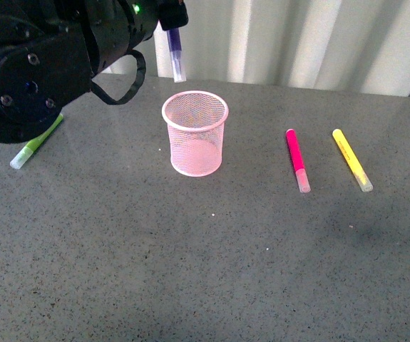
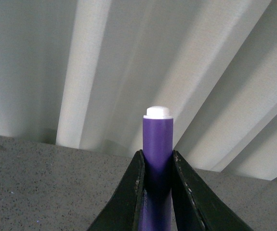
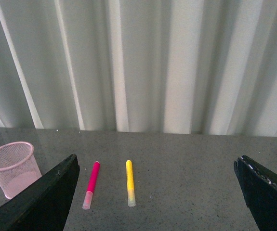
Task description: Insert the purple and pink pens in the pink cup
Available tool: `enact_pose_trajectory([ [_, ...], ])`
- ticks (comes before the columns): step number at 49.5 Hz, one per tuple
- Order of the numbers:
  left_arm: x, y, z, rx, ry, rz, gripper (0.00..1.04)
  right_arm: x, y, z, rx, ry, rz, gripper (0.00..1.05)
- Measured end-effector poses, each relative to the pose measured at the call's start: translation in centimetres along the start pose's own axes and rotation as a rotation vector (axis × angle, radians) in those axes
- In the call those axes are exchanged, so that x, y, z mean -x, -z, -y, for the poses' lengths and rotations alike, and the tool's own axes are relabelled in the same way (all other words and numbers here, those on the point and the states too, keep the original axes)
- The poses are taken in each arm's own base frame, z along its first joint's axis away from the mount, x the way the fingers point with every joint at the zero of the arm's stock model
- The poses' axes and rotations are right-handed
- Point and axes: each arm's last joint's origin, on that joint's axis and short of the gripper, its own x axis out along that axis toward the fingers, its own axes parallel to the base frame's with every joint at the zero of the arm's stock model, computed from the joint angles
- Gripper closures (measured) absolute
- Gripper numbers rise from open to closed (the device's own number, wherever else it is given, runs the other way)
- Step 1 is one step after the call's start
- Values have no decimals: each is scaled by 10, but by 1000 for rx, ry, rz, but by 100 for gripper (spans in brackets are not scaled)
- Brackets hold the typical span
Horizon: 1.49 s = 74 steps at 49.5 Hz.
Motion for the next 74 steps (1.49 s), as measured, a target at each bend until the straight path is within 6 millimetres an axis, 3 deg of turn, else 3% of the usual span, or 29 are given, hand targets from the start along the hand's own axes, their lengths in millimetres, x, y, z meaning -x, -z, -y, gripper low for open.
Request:
enact_pose_trajectory([
  [21, -4, 37, 11, 12, -8, -10, 92, 0, 0, 0, 0, 0, 0, 7],
  [41, -12, 52, 7, 7, -32, -17, 92, 0, 0, 0, 0, 0, 0, 7],
  [53, -12, 52, 2, 2, -46, -16, 39, 0, 0, 0, 0, 0, 0, 7],
  [64, -4, 33, -3, 7, -52, -43, 6, 0, 0, 0, 0, 0, 0, 7],
  [74, 19, 1, -10, 49, -7, -99, 7, 0, 0, 0, 0, 0, 0, 7],
])
